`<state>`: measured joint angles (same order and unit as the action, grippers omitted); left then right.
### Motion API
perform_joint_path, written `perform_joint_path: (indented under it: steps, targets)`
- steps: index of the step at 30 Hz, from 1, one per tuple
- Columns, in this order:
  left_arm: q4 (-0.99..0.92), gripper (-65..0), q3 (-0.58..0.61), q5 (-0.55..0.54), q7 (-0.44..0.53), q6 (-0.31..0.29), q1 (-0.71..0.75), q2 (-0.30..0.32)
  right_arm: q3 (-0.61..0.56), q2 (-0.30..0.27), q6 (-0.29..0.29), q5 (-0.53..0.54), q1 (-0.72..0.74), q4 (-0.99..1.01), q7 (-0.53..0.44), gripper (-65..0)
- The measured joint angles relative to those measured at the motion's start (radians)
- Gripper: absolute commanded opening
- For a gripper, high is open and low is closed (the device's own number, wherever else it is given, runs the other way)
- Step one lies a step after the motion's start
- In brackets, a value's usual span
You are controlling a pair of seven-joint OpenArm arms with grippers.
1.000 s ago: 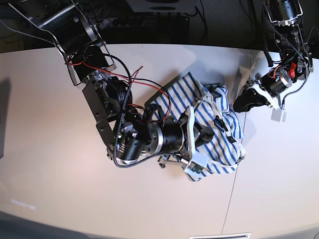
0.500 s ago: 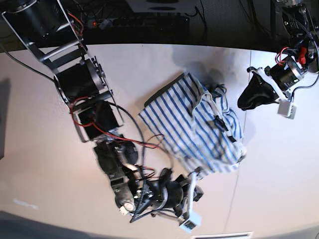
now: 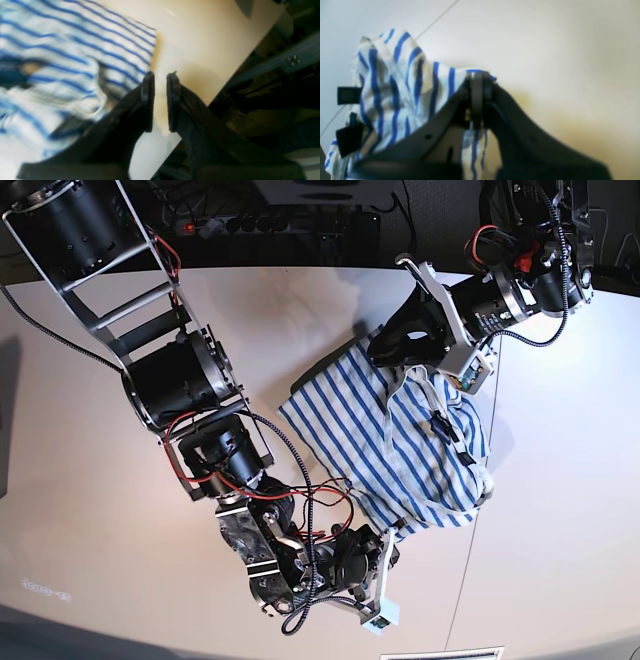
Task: Fold the T-shirt properly
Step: 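Hold the bundle with both grippers and fold it over again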
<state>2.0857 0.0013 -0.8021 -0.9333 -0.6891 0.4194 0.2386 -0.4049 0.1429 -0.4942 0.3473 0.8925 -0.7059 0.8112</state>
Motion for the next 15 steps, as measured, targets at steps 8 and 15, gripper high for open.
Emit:
perform_joint_path:
  steps: [8, 15]
  targets:
    - [-0.185, -53.0, 0.046, 0.043, 0.019, 0.000, -0.094, -0.038, 0.000, 0.002, -0.001, 0.000, -0.003, 0.013, -0.010, -65.0]
    - [-0.337, -53.0, 0.045, 0.061, 0.017, 0.000, -0.173, -0.034, -0.056, 0.002, -0.003, -0.001, -0.009, 0.123, -0.028, -65.0]
